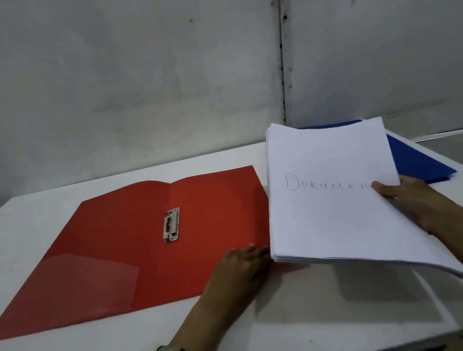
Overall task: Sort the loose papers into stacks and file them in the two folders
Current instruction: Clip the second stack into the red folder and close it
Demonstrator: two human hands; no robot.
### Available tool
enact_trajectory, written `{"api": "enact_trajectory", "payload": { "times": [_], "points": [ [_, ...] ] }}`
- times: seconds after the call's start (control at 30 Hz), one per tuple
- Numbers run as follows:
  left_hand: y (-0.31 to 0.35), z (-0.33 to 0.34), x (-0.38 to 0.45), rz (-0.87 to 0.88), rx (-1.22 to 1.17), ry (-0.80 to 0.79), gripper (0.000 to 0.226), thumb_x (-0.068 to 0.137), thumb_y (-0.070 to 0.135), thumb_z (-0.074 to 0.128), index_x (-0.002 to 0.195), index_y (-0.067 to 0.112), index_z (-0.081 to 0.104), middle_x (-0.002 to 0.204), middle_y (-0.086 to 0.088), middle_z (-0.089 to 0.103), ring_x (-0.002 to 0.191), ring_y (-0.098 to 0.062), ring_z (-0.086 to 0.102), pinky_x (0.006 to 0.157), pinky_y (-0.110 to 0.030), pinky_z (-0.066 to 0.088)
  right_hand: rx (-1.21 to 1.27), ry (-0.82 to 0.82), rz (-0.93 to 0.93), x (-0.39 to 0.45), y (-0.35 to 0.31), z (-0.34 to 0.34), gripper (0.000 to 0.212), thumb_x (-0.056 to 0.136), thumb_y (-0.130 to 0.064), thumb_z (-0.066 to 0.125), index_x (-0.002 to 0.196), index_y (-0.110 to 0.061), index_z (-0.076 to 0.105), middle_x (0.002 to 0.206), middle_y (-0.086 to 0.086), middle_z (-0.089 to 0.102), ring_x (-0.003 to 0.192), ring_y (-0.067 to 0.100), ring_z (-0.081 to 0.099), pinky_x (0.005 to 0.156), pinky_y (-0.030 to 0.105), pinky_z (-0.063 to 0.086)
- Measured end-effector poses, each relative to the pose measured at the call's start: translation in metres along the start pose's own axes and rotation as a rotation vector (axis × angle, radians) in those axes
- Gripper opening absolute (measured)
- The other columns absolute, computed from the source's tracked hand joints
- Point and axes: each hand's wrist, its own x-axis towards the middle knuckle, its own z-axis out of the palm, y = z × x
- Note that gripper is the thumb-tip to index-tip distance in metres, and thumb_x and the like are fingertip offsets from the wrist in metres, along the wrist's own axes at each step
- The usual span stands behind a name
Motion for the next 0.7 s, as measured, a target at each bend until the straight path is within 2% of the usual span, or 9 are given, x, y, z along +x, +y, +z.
{"api": "enact_trajectory", "payload": {
  "times": [0.07,0.17,0.23,0.3,0.4,0.47,0.53,0.6,0.7],
  "points": [
    [0.012,0.003,0.001,0.017,-0.013,-0.035,0.035,0.086,0.027,0.043,0.114,0.022,0.065,0.115,0.004,0.068,0.096,-0.015,0.067,0.079,-0.036,0.056,-0.023,0.003,0.002,0.000,0.000,-0.012,0.018,0.093,-0.019,0.054,0.109,-0.013,0.048,0.084,0.001,0.056,0.072,0.018,0.054,0.059,0.030,0.041],
    [0.027,0.002,0.002,0.044,-0.013,-0.063,0.034,0.089,0.029,0.044,0.119,0.026,0.060,0.124,0.006,0.063,0.105,-0.014,0.063,0.091,-0.041,0.051,-0.055,0.002,0.008,0.000,-0.001,-0.021,0.016,0.093,-0.019,0.053,0.105,-0.011,0.048,0.081,0.000,0.056,0.071,0.019,0.054,0.056,0.029,0.039],
    [0.032,-0.001,0.002,0.011,-0.033,-0.146,0.042,0.091,0.043,0.035,0.128,0.032,0.051,0.136,0.010,0.051,0.118,-0.010,0.053,0.107,-0.039,0.036,-0.050,-0.007,0.020,0.001,-0.001,-0.022,0.016,0.093,-0.019,0.054,0.105,-0.011,0.049,0.082,0.000,0.057,0.072,0.020,0.055,0.056,0.029,0.040],
    [0.023,-0.008,-0.002,-0.049,-0.025,-0.199,0.063,0.083,0.055,0.017,0.134,0.032,0.044,0.144,0.010,0.043,0.126,-0.009,0.046,0.113,-0.035,0.021,-0.037,-0.027,0.030,0.003,-0.001,-0.020,0.015,0.093,-0.019,0.054,0.105,-0.011,0.050,0.084,0.001,0.059,0.073,0.020,0.056,0.058,0.031,0.042],
    [-0.009,-0.019,-0.010,-0.139,0.010,-0.076,0.065,0.079,0.048,0.020,0.118,0.020,0.063,0.128,0.001,0.061,0.112,-0.013,0.061,0.101,-0.031,0.038,-0.038,-0.044,0.035,0.005,0.000,-0.012,0.016,0.092,-0.019,0.055,0.107,-0.012,0.051,0.085,0.001,0.059,0.075,0.020,0.057,0.061,0.031,0.044],
    [-0.032,-0.026,-0.016,-0.171,0.141,0.015,0.047,0.080,0.038,0.034,0.097,0.018,0.073,0.103,0.001,0.073,0.087,-0.013,0.071,0.078,-0.026,0.054,-0.048,-0.056,0.035,0.007,0.000,-0.003,0.017,0.092,-0.019,0.055,0.107,-0.011,0.051,0.088,0.002,0.060,0.075,0.021,0.057,0.064,0.033,0.044],
    [-0.050,-0.031,-0.020,-0.268,0.181,0.070,0.038,0.079,0.033,0.040,0.088,0.018,0.074,0.090,0.001,0.076,0.073,-0.015,0.072,0.063,-0.027,0.056,-0.063,-0.068,0.038,0.008,0.001,0.007,0.016,0.093,-0.019,0.054,0.107,-0.011,0.051,0.087,0.002,0.059,0.074,0.021,0.056,0.065,0.034,0.044],
    [-0.066,-0.035,-0.020,-0.380,0.182,0.120,0.035,0.080,0.030,0.043,0.090,0.014,0.073,0.089,-0.005,0.075,0.075,-0.022,0.071,0.062,-0.031,0.056,-0.070,-0.075,0.039,0.010,0.001,0.018,0.016,0.093,-0.019,0.054,0.107,-0.012,0.050,0.084,0.001,0.058,0.074,0.020,0.055,0.066,0.034,0.043],
    [-0.091,-0.039,-0.016,-0.617,0.078,0.160,0.028,0.091,0.018,0.050,0.113,0.008,0.064,0.114,-0.014,0.066,0.102,-0.033,0.061,0.085,-0.041,0.049,-0.074,-0.085,0.045,0.013,0.002,0.032,0.017,0.092,-0.018,0.055,0.108,-0.012,0.051,0.086,0.001,0.058,0.075,0.019,0.055,0.074,0.036,0.042]
  ]
}}
